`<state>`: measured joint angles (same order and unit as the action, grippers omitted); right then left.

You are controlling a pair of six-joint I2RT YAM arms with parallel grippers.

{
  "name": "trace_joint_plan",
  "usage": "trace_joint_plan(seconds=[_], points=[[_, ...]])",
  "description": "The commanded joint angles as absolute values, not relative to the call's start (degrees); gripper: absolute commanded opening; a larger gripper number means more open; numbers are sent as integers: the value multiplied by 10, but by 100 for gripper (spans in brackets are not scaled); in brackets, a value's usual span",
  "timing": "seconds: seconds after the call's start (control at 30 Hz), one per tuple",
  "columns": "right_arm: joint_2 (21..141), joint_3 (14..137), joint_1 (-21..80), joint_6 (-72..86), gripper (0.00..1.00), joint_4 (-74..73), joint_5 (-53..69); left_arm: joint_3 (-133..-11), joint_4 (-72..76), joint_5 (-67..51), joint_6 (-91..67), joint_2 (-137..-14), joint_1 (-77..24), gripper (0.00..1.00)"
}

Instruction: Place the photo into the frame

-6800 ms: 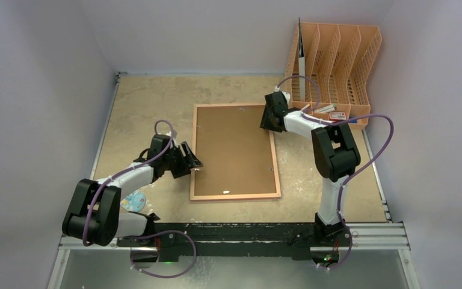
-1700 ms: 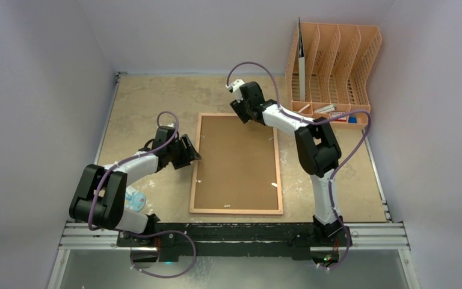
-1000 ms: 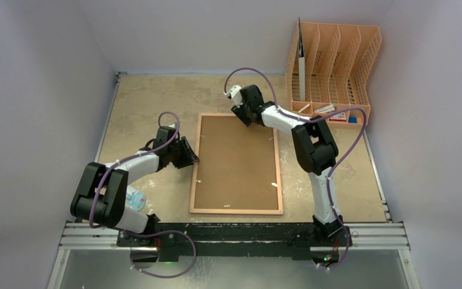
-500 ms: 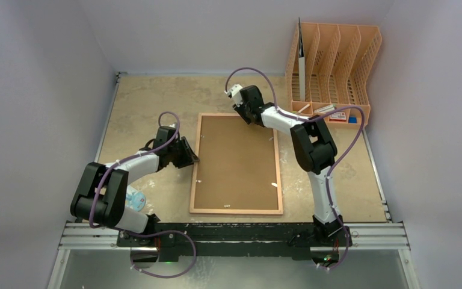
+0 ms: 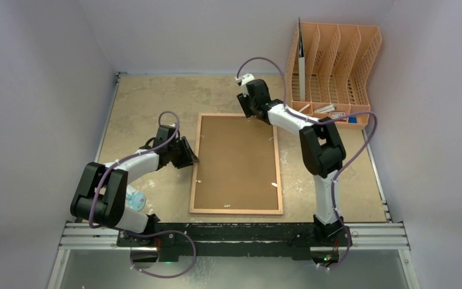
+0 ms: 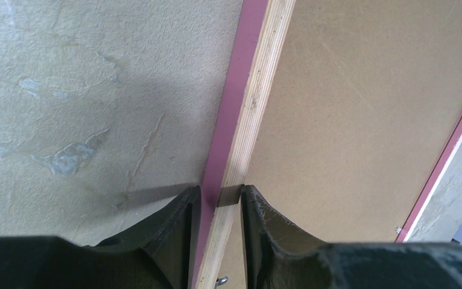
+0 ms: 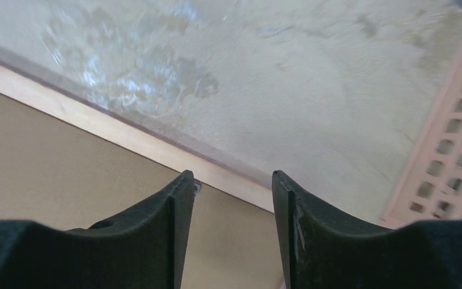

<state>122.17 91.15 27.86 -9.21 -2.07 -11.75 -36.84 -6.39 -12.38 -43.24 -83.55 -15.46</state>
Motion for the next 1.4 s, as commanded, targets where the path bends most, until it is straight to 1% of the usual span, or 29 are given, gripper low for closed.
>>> trace_joint_plan(seconds=[0.0, 0.1, 0.33, 0.4, 0.5, 0.73, 0.9, 1.1, 1.37], points=[[1095, 870, 275, 27, 55, 55, -176, -400, -113, -107, -412, -812, -156, 34], [1055, 828, 275, 108, 57, 40, -223, -408, -124, -109, -407, -811, -156, 39], [1040, 774, 271, 345, 59, -153, -312, -402, -115, -131, -409, -811, -156, 42], [1036, 748, 268, 413, 67, -172, -322, -399, -114, -135, -409, -811, -156, 42], [1023, 707, 267, 455, 68, -159, -301, -394, -107, -144, -409, -811, -156, 42], [1026, 690, 263, 533, 64, -186, -322, -384, -97, -156, -409, -811, -156, 43], [1047, 682, 250, 575, 61, -187, -303, -380, -86, -168, -410, -815, -156, 43], [1069, 684, 244, 593, 54, -182, -280, -374, -80, -177, -410, -817, -156, 43], [1078, 677, 243, 594, 51, -182, -259, -370, -70, -186, -414, -821, -156, 42]])
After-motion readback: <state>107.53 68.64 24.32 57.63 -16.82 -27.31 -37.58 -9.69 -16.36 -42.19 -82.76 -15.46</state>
